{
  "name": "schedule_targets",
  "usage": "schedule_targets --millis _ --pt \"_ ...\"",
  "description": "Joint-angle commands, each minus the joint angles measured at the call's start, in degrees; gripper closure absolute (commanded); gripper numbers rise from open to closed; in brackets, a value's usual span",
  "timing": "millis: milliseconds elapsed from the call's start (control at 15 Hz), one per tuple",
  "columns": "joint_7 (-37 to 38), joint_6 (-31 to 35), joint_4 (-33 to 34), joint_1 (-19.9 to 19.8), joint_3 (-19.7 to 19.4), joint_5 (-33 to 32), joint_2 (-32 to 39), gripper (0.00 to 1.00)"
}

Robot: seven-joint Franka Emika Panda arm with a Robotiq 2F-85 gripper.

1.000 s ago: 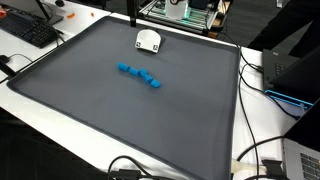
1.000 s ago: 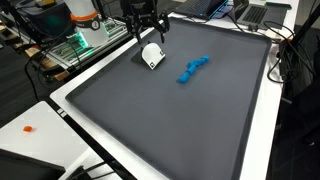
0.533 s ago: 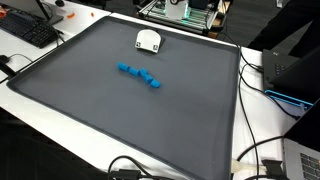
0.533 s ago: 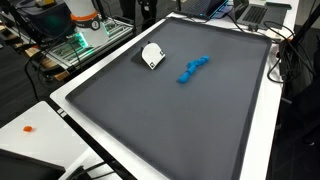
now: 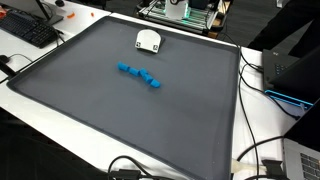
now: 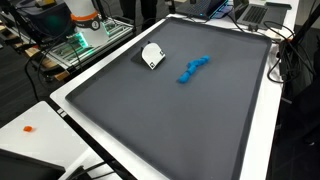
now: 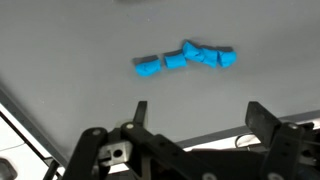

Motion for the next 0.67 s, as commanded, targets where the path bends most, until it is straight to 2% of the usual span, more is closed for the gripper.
schedule_targets --millis 0,200,267,600 --pt "-10.97 -2.87 3.66 1.22 -0.3 1.06 4.03 0.0" --pt "-19.13 -4.47 4.99 1.73 -0.39 1.77 6.5 0.0" --pt "-14.31 -2.65 3.61 1.33 -0.23 0.24 4.69 0.0" --pt "-17.53 -3.13 4.53 1.6 -0.25 0.47 6.47 0.0"
